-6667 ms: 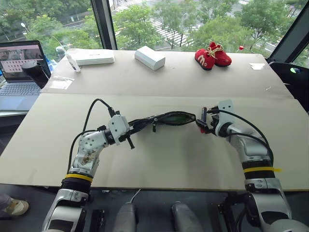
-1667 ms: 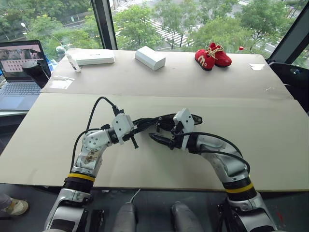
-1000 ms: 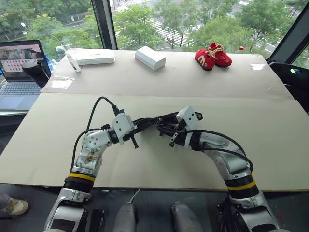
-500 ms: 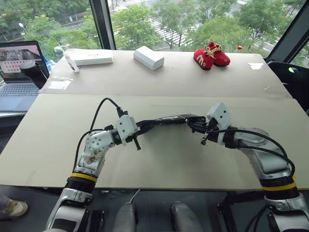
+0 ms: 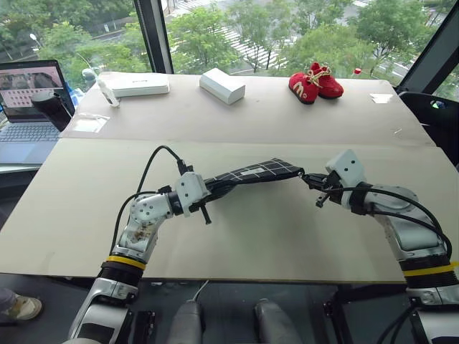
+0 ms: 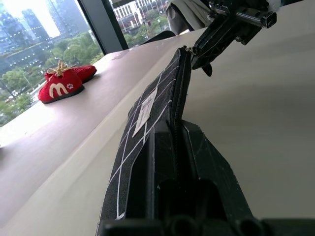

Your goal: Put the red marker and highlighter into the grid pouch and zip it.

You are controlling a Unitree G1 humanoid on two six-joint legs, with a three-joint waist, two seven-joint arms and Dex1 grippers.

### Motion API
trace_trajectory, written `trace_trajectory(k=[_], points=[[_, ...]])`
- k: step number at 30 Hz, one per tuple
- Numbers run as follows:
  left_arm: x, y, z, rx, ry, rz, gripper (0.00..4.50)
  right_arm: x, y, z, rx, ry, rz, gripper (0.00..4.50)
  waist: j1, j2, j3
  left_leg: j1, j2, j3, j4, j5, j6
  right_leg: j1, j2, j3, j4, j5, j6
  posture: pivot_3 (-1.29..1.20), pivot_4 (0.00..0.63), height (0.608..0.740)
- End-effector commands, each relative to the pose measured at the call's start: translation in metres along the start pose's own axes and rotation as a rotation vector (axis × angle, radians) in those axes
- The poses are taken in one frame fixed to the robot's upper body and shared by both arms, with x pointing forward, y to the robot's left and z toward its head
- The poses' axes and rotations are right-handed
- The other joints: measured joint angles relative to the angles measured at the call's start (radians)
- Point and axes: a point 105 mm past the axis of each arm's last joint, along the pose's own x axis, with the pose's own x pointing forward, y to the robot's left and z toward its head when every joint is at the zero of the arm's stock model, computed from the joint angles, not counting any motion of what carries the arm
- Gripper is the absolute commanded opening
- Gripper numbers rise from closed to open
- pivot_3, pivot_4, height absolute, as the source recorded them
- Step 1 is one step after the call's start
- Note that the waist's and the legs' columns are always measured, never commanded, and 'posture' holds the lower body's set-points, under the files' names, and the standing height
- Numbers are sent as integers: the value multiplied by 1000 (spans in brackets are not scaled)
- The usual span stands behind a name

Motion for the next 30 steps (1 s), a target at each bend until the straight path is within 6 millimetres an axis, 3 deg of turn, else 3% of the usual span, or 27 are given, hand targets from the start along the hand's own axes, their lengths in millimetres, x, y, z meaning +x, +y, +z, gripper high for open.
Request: trace_trajectory(k=[1,4,13,19,25,30], points=[[-3,8,9,32,-39,31,0,-4,14,9,41,-47,67,1834,0,0,0,0,0,0,0,0,0,0,0,0,0,0,0,0,150,729],[-2,7,9,31,-40,29,0,-12,16,-1,79,-9,93,2769,5,0,0,0,-1,0,0,0,0,0,-1,0,0,0,0,0,150,729],[3,2,9,40,-63,-10,0,-73,-20,6,104,-31,44,2769,14,0,0,0,-1,0,0,0,0,1,0,0,0,0,0,0,150,729],[15,-11,7,64,-108,-83,0,-101,0,18,117,-130,149,2769,20,0,0,1,-1,0,0,0,0,1,0,1,0,0,0,0,150,729],[32,-28,-1,75,-141,-169,0,-98,13,9,152,-131,133,2769,25,0,0,1,-1,0,0,0,0,2,0,0,0,0,1,0,150,729],[37,-31,-4,15,-149,-207,1711,-94,16,5,158,-121,122,2858,24,0,0,1,-1,0,0,0,0,2,0,1,0,0,1,0,150,729]])
